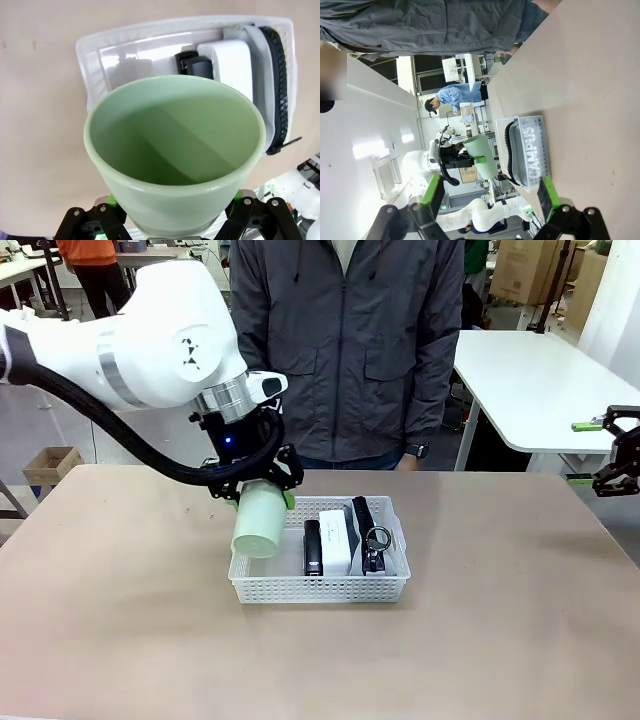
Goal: Efficiently arrange items inside the basket to fit them all.
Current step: Pick up the Reusable plastic cup and place it inside the Organizing basket.
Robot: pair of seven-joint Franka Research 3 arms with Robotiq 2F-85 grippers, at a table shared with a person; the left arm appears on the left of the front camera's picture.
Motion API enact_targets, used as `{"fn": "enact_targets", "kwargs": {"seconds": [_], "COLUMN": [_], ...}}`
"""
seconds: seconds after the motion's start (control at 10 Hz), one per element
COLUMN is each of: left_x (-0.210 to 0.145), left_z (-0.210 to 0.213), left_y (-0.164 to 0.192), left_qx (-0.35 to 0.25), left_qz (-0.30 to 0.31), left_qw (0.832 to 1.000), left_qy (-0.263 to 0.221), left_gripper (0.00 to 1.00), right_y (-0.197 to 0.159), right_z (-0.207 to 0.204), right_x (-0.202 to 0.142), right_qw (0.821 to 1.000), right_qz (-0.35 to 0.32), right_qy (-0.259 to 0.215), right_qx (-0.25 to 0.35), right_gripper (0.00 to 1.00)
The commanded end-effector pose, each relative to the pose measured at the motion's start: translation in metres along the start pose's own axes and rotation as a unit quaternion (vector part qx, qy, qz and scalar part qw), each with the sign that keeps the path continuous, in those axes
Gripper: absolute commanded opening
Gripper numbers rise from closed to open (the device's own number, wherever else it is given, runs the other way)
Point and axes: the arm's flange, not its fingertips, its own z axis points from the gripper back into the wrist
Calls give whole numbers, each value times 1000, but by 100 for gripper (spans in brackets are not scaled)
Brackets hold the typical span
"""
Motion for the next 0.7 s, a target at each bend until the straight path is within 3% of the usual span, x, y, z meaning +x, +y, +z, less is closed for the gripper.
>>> {"fn": "enact_targets", "kwargs": {"seconds": [0.0,0.6], "left_x": [12,20], "left_z": [-9,-60], "left_y": [-3,-2], "left_qx": [20,65], "left_qz": [16,49], "left_qw": [1000,997], "left_qy": [3,10], "left_gripper": [87,87], "right_y": [1,1], "right_z": [2,2], "right_x": [-1,-1], "right_qw": [1000,1000], "right_qz": [10,10], "right_qy": [5,5], "right_qx": [-1,-1], "right_gripper": [100,100]}}
